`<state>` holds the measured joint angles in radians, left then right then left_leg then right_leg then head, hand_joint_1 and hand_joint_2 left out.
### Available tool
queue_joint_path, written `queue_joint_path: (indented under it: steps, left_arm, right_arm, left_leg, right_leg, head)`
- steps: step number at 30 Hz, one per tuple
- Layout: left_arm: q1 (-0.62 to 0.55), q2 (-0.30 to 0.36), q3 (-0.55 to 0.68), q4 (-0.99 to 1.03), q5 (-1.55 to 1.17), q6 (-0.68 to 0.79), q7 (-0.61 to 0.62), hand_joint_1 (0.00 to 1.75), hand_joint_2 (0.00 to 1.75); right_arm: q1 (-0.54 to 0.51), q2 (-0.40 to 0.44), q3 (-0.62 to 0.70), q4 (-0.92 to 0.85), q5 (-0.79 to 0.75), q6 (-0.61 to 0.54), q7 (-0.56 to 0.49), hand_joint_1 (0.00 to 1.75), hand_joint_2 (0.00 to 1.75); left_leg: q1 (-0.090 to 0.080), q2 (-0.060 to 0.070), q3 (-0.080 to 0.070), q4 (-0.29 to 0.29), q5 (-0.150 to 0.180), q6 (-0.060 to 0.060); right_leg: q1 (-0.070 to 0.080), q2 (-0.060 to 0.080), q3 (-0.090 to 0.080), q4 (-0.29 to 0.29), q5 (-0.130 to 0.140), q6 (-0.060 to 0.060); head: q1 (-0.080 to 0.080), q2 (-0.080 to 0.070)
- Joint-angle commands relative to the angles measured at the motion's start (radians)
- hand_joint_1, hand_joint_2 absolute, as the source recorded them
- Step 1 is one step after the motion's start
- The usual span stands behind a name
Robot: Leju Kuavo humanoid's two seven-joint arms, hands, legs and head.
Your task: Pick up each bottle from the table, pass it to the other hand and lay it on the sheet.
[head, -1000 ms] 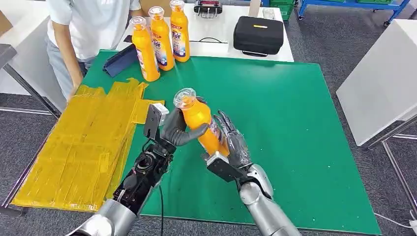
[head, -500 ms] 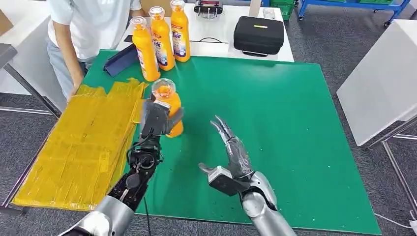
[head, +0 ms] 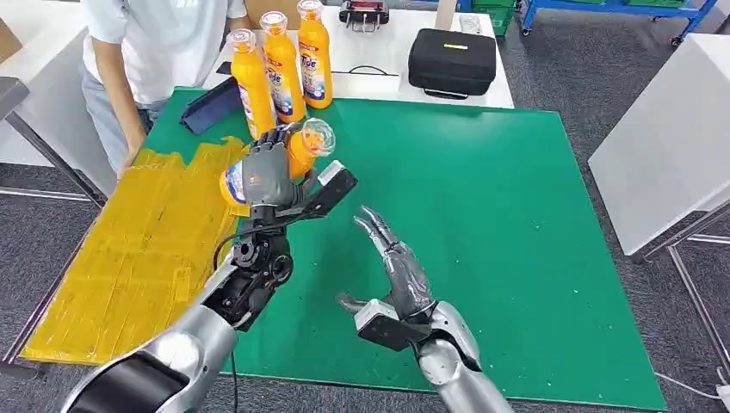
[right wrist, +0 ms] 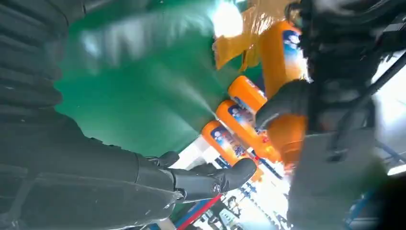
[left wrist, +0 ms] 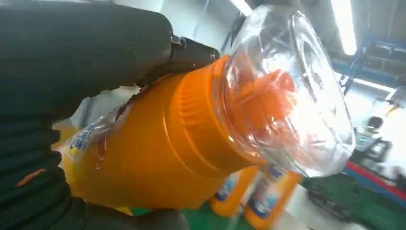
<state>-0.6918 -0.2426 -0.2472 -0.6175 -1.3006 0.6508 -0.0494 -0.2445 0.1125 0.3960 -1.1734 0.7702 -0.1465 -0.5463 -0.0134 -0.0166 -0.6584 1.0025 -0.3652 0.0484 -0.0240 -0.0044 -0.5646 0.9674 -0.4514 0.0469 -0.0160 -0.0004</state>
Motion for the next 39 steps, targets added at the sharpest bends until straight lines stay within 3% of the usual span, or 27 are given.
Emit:
queue_joint_path:
  steps: [1,8,12,14,19,23,39]
  left_arm:
    - [-0.125,0.036,-0.113,0.215,-0.158,-0.032,0.12,1.75,1.75]
    - [-0.126,0.056,-0.224,0.321,-0.27,-0.284,0.232,1.75,1.75]
    - [-0.103,0.058,-0.217,0.34,-0.262,-0.376,0.204,1.75,1.75]
    - [-0.095,0.054,-0.197,0.356,-0.265,-0.515,0.166,1.75,1.75]
    - [-0.089,0.055,-0.191,0.363,-0.27,-0.562,0.17,1.75,1.75]
    - [-0.074,0.085,-0.237,0.367,-0.27,-0.598,0.246,1.75,1.75]
    - [-0.075,0.086,-0.237,0.367,-0.27,-0.598,0.245,1.75,1.75]
  right_arm:
    - [-0.039,-0.017,0.028,0.019,-0.003,0.011,0.003,0.0,1.75]
    - [-0.052,-0.015,0.026,0.025,-0.004,0.023,0.003,0.0,1.75]
    - [-0.066,-0.012,0.024,0.029,-0.004,0.03,0.003,0.0,1.75]
    - [-0.076,-0.01,0.022,0.037,-0.006,0.035,-0.001,0.0,1.75]
    - [-0.085,-0.006,0.024,0.045,-0.006,0.039,-0.004,0.0,1.75]
    - [-0.122,0.011,0.041,0.074,-0.004,0.052,-0.01,0.0,1.75]
    - [-0.123,0.012,0.042,0.075,-0.004,0.052,-0.01,0.0,1.75]
  left_leg:
    - [0.002,0.004,0.008,0.001,-0.005,-0.005]
    - [0.002,0.003,0.008,0.001,-0.004,-0.004]
    - [0.002,0.004,0.006,0.001,-0.004,-0.004]
    - [0.001,0.003,0.003,0.0,-0.002,-0.002]
    - [0.002,0.006,0.009,0.0,-0.005,-0.005]
    - [0.001,0.005,0.005,0.0,-0.003,-0.003]
    - [0.001,0.003,0.003,0.0,-0.002,-0.003]
  right_leg:
    - [0.002,0.002,0.008,-0.001,-0.003,-0.004]
    - [0.002,0.002,0.008,-0.001,-0.003,-0.004]
    - [0.002,0.004,0.006,-0.001,-0.002,-0.003]
    - [0.001,0.003,0.003,-0.001,-0.001,-0.002]
    - [0.002,0.005,0.009,-0.001,-0.003,-0.004]
    - [0.001,0.005,0.004,-0.001,-0.001,-0.003]
    - [0.001,0.002,0.004,-0.001,-0.001,-0.003]
  head:
    - [0.0,0.0]
    - [0.0,0.0]
    - [0.0,0.0]
    - [0.0,0.0]
    - [-0.001,0.0]
    - [0.0,0.0]
    - [0.0,0.0]
